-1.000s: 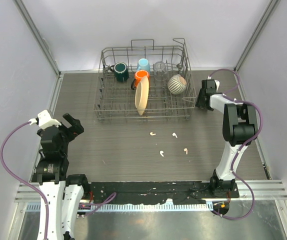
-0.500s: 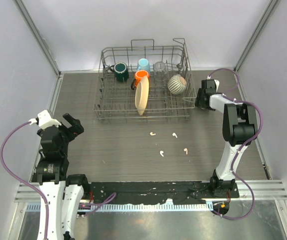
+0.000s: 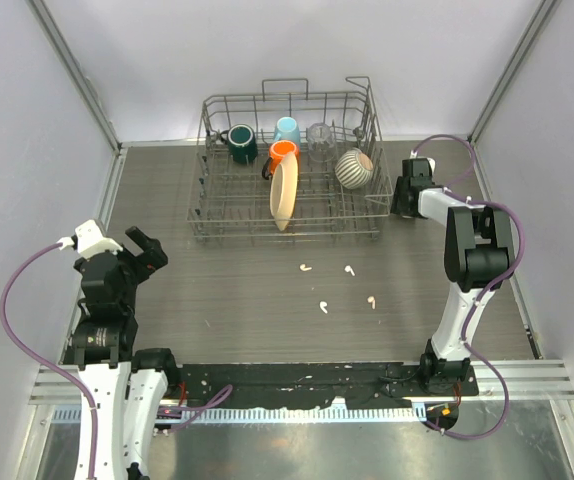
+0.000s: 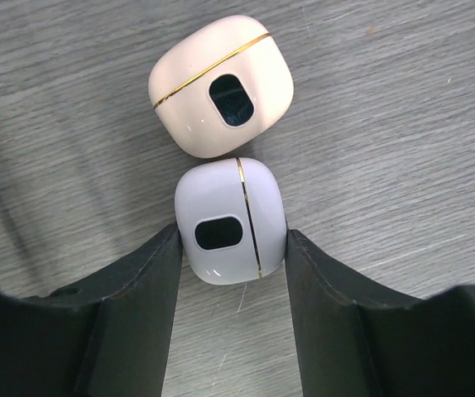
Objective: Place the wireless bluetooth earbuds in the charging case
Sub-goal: Pick up the charging case at the center of the board.
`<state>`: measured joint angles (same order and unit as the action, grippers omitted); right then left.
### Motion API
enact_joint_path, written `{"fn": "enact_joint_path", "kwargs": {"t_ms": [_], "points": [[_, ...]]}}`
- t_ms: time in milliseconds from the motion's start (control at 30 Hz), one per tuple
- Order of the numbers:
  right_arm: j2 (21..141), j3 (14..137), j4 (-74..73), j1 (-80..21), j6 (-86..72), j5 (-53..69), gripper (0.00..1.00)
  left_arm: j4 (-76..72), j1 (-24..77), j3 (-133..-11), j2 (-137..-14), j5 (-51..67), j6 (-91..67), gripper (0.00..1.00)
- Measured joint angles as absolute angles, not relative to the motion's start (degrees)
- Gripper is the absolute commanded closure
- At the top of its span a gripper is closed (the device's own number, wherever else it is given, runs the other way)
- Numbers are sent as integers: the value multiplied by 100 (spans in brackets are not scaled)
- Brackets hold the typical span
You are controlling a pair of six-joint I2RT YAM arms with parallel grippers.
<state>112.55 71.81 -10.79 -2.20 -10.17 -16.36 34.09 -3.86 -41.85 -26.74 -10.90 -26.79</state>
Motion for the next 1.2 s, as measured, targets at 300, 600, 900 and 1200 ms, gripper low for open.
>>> {"fn": "enact_joint_path", "kwargs": {"t_ms": [300,600,900,1200], "points": [[11251,7159,-1035,-220,-1028,-1605,80,3409,-386,-4185,-2670,-1090,-2679,0],[10182,6302,-1315,-209,-1387,-1809,86,3382,-386,-4182,-2587,-891,-2679,0],[7135,5596,-1787,-91,-1885,-2003,86,3295,-386,-4182,-2585,-438,-2679,0],[4681,5806,-1951,-174,-1953,-169,93,3107,-386,-4182,-2685,530,-2655,0]]}}
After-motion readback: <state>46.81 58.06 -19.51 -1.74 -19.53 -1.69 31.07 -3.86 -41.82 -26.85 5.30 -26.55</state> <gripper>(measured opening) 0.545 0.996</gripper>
